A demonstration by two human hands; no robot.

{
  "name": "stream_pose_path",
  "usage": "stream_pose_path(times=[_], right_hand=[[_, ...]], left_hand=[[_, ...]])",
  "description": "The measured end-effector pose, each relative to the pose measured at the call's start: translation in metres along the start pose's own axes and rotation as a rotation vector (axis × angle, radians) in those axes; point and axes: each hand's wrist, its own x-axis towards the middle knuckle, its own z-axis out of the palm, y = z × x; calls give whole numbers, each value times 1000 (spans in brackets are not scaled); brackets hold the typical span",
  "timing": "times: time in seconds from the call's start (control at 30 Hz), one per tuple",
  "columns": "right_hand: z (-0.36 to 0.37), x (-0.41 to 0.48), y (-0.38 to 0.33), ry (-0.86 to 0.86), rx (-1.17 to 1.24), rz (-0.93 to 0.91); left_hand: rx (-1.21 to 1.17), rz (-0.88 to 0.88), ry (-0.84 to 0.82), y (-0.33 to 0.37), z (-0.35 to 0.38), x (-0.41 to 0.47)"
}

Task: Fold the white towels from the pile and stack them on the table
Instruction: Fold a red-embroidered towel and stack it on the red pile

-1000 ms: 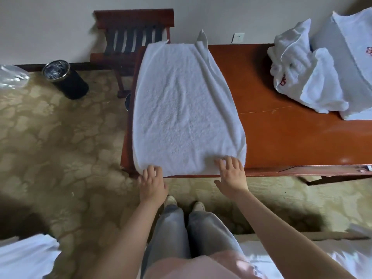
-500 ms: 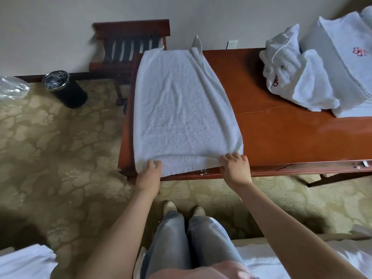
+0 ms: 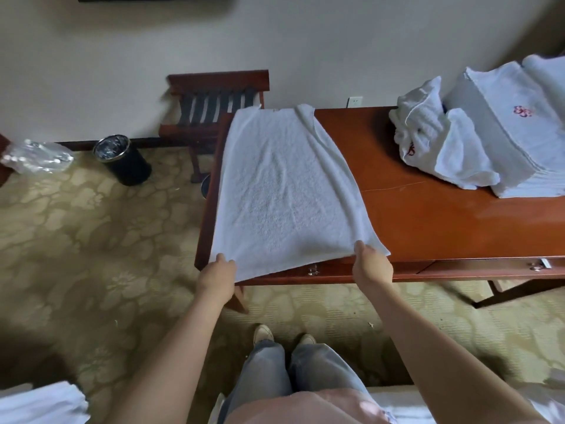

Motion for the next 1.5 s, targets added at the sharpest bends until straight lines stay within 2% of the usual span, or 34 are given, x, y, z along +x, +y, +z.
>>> stream_pose_path(times=[0.13, 0.23, 0.43, 0.5, 0.63, 0.73, 0.83, 0.9, 1.03, 1.23, 1.5], right_hand=[[-17, 8, -10, 140, 411, 122], [-45, 19, -28, 256, 598, 123], [-115, 30, -52, 499, 701, 12], [-139, 30, -60, 563, 738, -8], [-176, 22, -75, 770, 886, -49], [-187, 14, -82, 877, 951, -79], [-185, 10, -83, 956, 927, -105], [-181, 12, -82, 970, 908, -113], [-169, 26, -76, 912, 846, -62], [-157, 67, -66, 841, 739, -34], [-168, 143, -87, 778, 716, -17]], left_hand=[[-82, -116, 142, -5, -41, 1], [-191, -177, 279, -14, -80, 4], [-176, -292, 453, -24, -161, -3], [-237, -345, 535, -27, -186, -8], [-470, -346, 858, -31, -219, -24], [-639, -254, 1096, -31, -229, -38], [-766, -217, 1213, -27, -231, -44], [-799, -225, 1201, -24, -230, -41], [-715, -286, 1032, -23, -220, -26], [-654, -281, 889, -15, -220, 18], [-651, -268, 819, -22, -242, 88]])
